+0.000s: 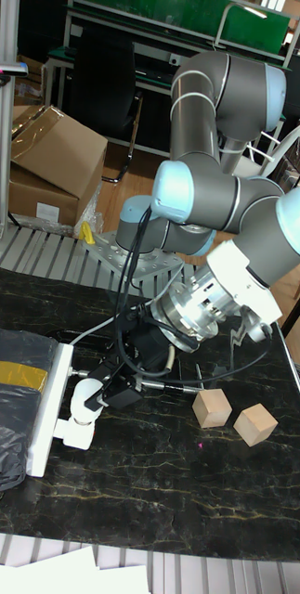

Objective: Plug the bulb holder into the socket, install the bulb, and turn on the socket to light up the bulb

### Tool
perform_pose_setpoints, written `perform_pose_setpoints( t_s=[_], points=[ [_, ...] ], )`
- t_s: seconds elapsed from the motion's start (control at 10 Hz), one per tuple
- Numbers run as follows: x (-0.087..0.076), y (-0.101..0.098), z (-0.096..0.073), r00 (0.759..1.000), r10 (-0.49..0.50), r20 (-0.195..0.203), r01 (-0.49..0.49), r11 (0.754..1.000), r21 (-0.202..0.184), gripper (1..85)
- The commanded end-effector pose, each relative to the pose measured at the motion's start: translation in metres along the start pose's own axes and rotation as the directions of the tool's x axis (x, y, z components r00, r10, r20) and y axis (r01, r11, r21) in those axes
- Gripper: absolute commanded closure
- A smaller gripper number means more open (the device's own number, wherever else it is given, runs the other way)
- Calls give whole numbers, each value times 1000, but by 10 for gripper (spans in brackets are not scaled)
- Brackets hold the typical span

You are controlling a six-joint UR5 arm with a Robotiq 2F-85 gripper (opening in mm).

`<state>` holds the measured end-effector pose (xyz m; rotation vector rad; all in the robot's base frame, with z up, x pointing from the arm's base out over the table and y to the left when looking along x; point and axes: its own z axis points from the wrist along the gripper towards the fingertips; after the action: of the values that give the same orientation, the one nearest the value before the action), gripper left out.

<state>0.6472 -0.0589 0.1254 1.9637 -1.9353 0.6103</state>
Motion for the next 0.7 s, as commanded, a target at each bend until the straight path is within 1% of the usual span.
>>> perform_pose_setpoints(
  t_s=[0.0, 0.1, 0.3, 0.6],
  points=[
    [-2, 2, 2, 998, 14, 58, -13, 1000, -12, 330],
    [-6, 3, 2, 997, 22, 79, -20, 1000, -16, 330],
    [-8, 3, 2, 994, 30, 108, -28, 999, -21, 330],
    [-1, 4, -1, 993, 26, 115, -24, 999, -22, 333]
  ],
)
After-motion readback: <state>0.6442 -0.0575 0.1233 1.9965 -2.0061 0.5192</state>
